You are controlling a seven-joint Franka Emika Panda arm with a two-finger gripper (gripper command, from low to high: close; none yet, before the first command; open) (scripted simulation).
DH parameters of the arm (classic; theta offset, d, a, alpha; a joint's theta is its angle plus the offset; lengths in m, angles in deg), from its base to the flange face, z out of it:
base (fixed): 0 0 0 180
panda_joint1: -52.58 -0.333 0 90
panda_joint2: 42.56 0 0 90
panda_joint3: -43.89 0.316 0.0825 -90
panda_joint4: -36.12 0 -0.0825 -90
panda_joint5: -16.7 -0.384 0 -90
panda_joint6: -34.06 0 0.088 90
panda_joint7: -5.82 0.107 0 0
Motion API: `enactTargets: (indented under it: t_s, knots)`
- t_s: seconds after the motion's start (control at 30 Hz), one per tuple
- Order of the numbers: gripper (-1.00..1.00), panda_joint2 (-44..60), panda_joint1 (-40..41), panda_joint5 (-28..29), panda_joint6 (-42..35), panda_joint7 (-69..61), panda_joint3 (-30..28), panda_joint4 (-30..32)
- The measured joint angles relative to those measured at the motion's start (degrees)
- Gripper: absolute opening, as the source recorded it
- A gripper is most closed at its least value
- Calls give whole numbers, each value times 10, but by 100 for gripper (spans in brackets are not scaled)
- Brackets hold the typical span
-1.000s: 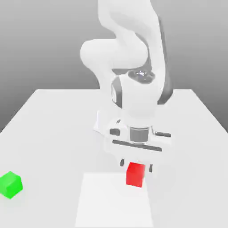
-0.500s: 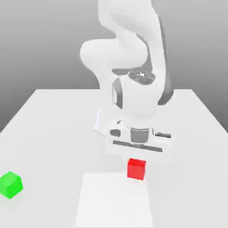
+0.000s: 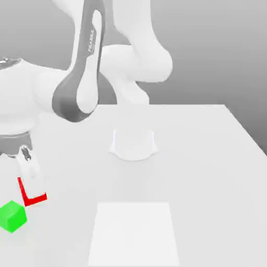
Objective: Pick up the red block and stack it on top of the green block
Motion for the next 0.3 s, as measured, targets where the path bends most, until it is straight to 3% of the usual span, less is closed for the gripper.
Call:
enactTargets:
  t_s: [0.1, 0.13, 0.3]
  knots:
    - [-100, 58, 15, -24, 46, -17, 9, -11]
    - [100, 78, 20, -32, 63, -23, 15, -12]
    - [100, 78, 20, -32, 63, -23, 15, -12]
